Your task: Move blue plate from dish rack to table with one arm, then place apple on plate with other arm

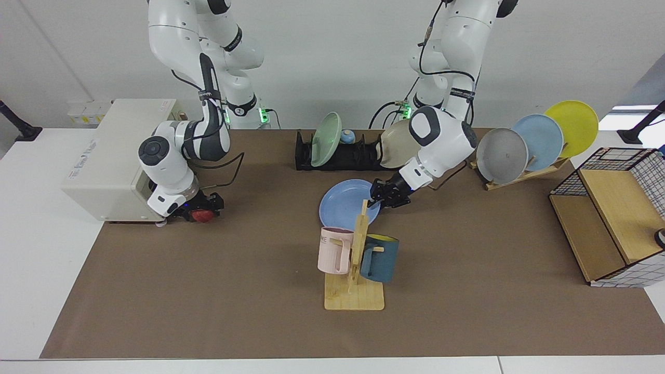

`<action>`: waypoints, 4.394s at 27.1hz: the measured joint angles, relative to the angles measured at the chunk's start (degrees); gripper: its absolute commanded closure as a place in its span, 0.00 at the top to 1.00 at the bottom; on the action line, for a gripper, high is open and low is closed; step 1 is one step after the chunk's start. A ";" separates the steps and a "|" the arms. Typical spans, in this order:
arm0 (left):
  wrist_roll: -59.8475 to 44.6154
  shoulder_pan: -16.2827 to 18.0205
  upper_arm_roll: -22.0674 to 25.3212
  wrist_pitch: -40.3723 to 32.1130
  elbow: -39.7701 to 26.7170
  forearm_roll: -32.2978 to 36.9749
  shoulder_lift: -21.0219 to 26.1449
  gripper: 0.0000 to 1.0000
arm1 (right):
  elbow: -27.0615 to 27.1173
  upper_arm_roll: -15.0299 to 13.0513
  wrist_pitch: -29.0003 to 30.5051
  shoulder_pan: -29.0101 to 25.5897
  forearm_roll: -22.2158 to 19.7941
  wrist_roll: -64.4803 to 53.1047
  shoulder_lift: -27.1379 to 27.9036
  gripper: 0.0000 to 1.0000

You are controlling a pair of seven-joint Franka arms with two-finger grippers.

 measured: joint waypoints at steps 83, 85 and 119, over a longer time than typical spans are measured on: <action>-22.73 -3.45 15.70 -56.25 34.14 49.58 -16.19 1.00 | 15.25 0.78 6.43 40.42 3.50 49.72 10.81 0.52; -22.73 -3.44 15.74 -56.45 34.14 49.58 -16.19 1.00 | 15.25 0.78 6.44 40.40 3.54 49.70 10.81 1.00; -23.07 -5.03 17.90 -61.73 34.15 48.48 -16.19 1.00 | 16.47 -1.17 -17.55 18.38 3.44 21.13 -7.44 1.00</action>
